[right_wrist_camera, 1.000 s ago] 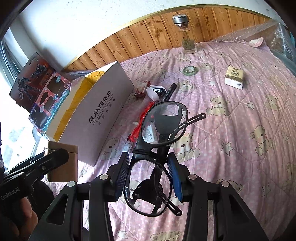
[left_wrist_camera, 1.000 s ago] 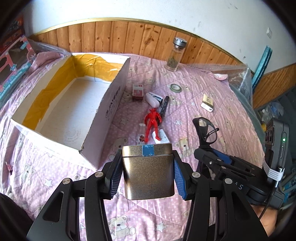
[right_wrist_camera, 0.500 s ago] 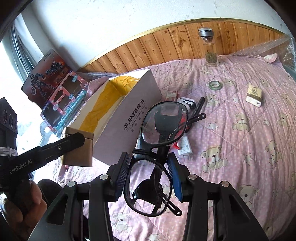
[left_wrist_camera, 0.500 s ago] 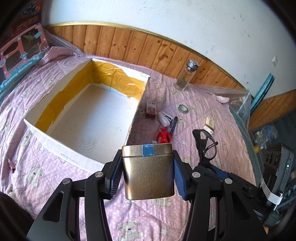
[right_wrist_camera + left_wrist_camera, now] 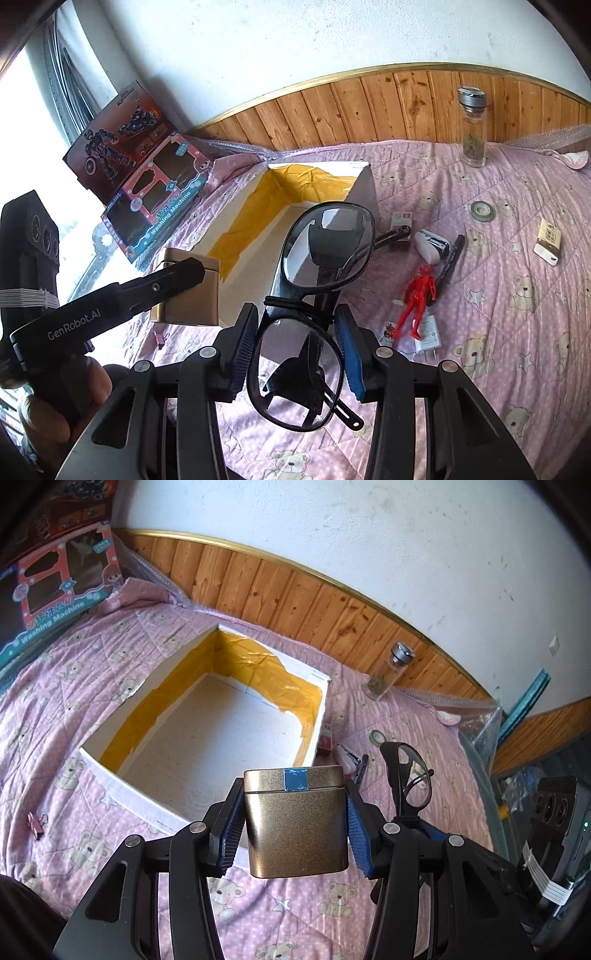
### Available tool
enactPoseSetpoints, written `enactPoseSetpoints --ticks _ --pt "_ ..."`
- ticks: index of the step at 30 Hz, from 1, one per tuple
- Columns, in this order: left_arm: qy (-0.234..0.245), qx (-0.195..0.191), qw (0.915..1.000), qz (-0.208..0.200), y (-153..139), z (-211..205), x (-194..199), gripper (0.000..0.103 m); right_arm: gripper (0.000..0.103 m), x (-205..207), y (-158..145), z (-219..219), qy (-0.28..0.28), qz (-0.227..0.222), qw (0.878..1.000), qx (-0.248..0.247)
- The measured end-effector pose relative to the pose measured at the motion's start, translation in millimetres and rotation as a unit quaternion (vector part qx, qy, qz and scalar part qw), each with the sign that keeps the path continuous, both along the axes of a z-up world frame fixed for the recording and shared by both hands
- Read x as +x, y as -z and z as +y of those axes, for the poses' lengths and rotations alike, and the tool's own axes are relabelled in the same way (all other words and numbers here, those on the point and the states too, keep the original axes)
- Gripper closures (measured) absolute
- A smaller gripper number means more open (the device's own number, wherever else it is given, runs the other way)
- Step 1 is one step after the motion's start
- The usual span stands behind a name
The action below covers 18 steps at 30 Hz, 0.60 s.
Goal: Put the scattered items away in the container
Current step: 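Carry the gold tin and black glasses with both tools over the white box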
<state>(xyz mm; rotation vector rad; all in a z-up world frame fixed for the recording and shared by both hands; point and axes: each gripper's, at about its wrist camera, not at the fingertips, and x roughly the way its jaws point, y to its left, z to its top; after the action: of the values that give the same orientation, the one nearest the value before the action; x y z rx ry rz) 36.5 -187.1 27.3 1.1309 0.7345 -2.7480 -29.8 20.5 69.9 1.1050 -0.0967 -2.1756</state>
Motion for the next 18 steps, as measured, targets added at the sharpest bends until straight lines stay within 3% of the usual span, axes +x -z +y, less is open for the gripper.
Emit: enactPoseSetpoints --ticks 18 --pt "-0.043 0.011 0.999 0.009 -7.5 -70.9 -17.6 0.051 0.059 -15.8 -14.0 -74.3 -0.034 0.009 0.999 0.014"
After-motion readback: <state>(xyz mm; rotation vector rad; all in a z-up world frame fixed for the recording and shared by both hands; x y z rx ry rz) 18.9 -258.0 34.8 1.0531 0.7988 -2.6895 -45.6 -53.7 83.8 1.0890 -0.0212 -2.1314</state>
